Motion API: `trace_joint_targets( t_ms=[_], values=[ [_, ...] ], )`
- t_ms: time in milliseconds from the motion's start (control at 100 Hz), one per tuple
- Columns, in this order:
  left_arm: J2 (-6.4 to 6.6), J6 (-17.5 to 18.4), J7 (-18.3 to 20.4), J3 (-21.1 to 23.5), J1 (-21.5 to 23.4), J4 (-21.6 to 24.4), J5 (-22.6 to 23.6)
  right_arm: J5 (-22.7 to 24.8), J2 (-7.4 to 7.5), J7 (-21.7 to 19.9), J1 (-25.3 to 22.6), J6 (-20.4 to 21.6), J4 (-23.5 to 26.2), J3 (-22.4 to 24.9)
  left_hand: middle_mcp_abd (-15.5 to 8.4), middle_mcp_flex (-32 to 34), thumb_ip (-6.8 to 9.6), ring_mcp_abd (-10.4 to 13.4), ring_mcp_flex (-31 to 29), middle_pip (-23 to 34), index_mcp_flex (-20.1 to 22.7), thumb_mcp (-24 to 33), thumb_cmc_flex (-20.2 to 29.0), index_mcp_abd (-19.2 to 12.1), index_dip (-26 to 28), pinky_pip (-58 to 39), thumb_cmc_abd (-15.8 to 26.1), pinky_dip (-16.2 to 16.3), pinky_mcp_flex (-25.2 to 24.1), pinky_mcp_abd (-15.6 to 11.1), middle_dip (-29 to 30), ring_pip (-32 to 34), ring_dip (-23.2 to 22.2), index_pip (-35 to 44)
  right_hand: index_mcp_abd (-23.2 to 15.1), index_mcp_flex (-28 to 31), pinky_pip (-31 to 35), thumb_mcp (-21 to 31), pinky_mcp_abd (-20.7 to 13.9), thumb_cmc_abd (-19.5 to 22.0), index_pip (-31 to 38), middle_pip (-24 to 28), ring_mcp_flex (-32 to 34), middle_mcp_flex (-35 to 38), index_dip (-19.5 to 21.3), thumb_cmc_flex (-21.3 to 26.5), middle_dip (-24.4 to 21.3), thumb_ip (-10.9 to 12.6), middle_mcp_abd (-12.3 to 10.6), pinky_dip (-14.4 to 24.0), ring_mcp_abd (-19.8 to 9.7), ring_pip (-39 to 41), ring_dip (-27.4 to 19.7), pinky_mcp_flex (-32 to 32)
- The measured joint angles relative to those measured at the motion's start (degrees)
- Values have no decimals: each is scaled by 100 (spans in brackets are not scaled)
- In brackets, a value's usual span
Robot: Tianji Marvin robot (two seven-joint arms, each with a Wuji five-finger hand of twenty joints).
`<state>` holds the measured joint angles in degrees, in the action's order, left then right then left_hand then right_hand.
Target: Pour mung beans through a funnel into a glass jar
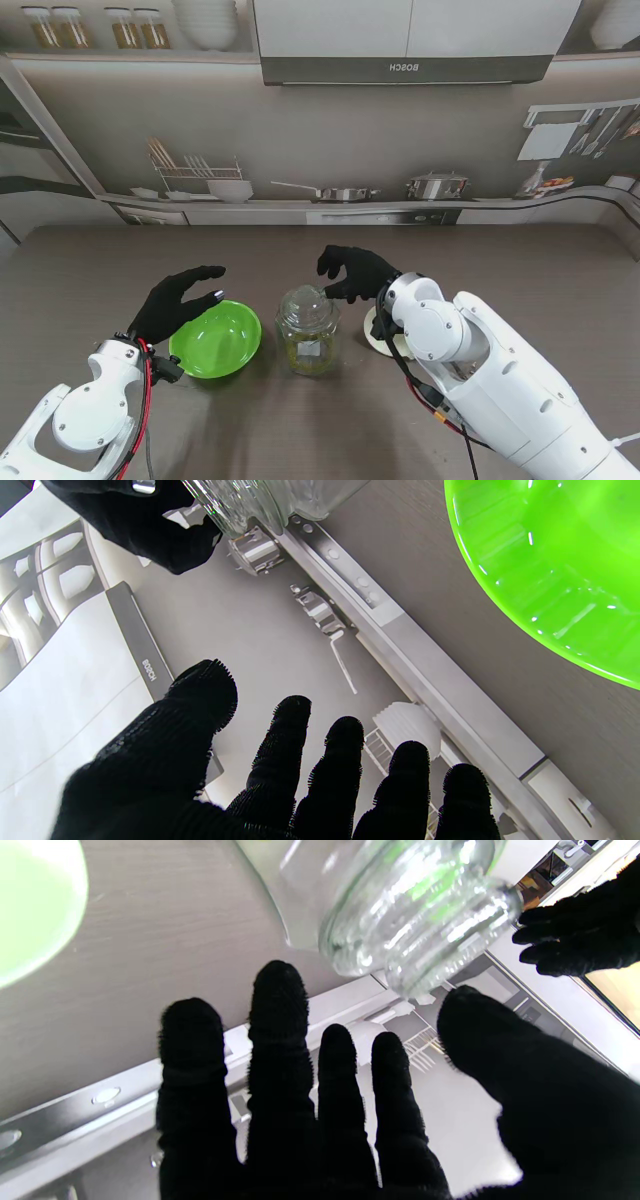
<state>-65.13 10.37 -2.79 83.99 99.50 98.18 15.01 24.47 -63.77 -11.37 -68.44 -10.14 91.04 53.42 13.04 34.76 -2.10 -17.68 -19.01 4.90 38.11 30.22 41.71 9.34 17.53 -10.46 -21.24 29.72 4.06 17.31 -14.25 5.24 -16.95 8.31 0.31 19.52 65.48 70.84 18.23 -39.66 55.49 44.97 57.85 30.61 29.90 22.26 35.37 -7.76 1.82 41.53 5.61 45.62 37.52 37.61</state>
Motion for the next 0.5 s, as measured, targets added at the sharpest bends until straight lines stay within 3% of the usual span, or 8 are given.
trace_joint_targets(
  t_ms=[290, 500],
  values=[
    [3, 56, 17, -17, -21, -36, 6, 176, 6, 108, -215, 36, 325, 401, 0, 0, 0, 0, 0, 0, 0, 0, 0, 0, 0, 0, 0, 0, 0, 0, 0, 0, 0, 0, -325, -58, -474, -477, 8, 15, -377, -513, -683, -142, -5, -413, -551, 0, -3, 0, 299, -1302, -631, -603],
    [10, 97, 50, -57, -34, -37, 14, 231, -12, 505, -606, 272, 475, 725, 0, 0, 0, 0, 0, 0, 0, 0, 0, 0, 0, 0, 0, 0, -1, -1, 0, 0, 0, 0, -558, 93, -711, -669, 8, 210, -795, -849, -808, 19, -78, -561, -777, 3, -74, -62, 398, -1911, -926, -798]
  ],
)
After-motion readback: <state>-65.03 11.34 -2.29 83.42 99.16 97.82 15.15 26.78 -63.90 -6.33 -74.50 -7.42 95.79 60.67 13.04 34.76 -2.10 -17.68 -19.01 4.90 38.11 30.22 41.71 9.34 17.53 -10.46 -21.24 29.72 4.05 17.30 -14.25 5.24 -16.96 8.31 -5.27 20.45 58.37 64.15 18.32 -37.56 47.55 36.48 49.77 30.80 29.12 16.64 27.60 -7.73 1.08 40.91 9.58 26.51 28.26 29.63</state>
